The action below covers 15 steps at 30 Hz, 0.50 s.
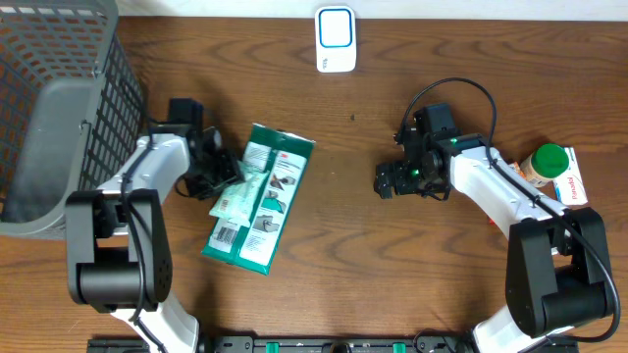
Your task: Scan the item barcode
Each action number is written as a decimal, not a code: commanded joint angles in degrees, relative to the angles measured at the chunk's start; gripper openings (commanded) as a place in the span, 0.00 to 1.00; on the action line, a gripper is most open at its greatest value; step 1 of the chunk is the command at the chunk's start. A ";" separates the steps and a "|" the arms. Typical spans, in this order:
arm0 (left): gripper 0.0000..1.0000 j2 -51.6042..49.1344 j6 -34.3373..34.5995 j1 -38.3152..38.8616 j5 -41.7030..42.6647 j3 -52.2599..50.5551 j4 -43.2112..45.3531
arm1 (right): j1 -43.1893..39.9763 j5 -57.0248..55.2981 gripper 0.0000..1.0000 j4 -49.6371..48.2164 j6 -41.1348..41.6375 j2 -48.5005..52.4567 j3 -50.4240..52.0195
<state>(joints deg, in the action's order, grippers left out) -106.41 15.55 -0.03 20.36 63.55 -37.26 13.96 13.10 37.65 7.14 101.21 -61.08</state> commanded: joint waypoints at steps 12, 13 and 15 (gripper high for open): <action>0.74 6.99 3.15 2.36 -0.46 -0.96 -0.94 | 0.39 0.28 0.99 0.02 -0.57 -0.59 -0.94; 0.74 6.95 3.10 2.36 -0.50 -0.98 -1.36 | 0.39 0.28 0.99 0.04 -0.59 -0.59 -0.94; 0.74 6.75 2.97 2.36 -2.45 -1.25 -2.29 | 0.39 0.28 0.99 0.07 -0.57 -0.59 -0.94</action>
<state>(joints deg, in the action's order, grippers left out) -99.90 18.41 2.26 20.62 63.07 -38.13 13.96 13.10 37.67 7.14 101.21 -61.08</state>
